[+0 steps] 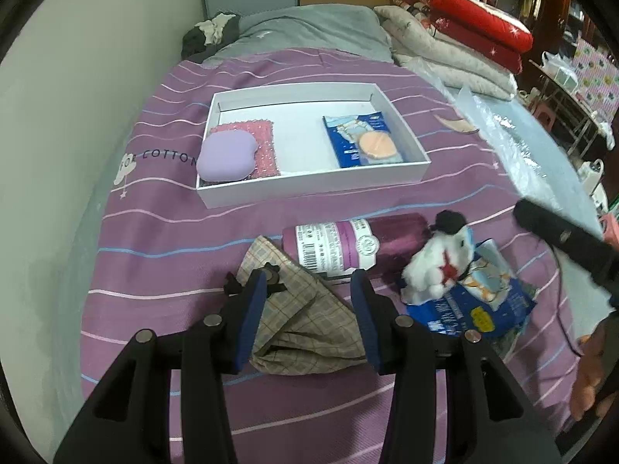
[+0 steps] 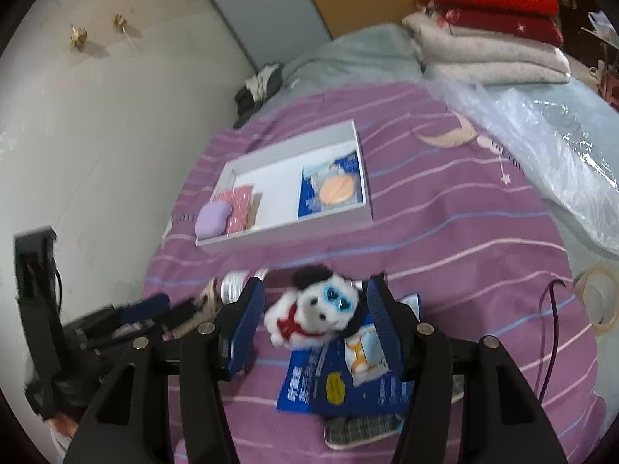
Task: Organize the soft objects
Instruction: 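Move the left gripper to the white plush dog while the right reaches the blue printed packet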
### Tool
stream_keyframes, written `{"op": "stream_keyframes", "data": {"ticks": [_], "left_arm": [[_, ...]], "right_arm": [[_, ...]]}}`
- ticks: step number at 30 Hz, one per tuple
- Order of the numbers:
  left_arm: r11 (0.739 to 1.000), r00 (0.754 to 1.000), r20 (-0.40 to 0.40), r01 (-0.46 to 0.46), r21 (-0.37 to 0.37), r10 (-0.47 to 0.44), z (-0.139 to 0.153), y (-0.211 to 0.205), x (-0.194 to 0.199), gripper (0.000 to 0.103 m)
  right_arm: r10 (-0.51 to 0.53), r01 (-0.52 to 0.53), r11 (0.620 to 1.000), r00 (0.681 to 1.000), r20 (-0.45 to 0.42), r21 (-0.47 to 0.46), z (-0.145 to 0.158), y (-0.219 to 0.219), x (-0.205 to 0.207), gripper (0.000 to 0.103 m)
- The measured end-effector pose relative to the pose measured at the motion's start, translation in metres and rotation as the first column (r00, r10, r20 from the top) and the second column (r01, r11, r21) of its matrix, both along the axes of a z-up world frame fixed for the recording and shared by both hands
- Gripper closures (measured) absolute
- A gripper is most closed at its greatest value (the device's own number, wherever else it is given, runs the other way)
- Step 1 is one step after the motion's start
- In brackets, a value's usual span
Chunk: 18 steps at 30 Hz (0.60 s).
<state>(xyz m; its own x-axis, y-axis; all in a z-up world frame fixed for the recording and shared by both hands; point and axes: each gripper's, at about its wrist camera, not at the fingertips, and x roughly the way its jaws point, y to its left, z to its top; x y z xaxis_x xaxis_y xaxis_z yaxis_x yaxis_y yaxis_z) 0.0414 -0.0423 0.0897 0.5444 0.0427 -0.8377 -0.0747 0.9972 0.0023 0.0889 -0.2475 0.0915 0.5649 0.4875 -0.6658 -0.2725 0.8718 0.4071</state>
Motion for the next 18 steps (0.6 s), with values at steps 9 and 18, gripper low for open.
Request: {"op": "stream_keyframes", "data": {"ticks": [9, 18], "left_arm": [[0.999, 0.993, 0.122, 0.011, -0.033, -0.007, -0.005, -0.005, -0.017, 0.056], [0.978, 0.994, 0.068, 0.101, -0.183, -0.090, -0.024, -0.026, -0.017, 0.056]], "right_arm": [[-0.122, 0.128, 0.987, 0.991, 0.063, -0.095, -0.006, 0.000, -0.013, 0.045], [-0.073, 0.075, 0.997, 0.995, 0.072, -0.025, -0.033, -0.028, -0.022, 0.041]]}}
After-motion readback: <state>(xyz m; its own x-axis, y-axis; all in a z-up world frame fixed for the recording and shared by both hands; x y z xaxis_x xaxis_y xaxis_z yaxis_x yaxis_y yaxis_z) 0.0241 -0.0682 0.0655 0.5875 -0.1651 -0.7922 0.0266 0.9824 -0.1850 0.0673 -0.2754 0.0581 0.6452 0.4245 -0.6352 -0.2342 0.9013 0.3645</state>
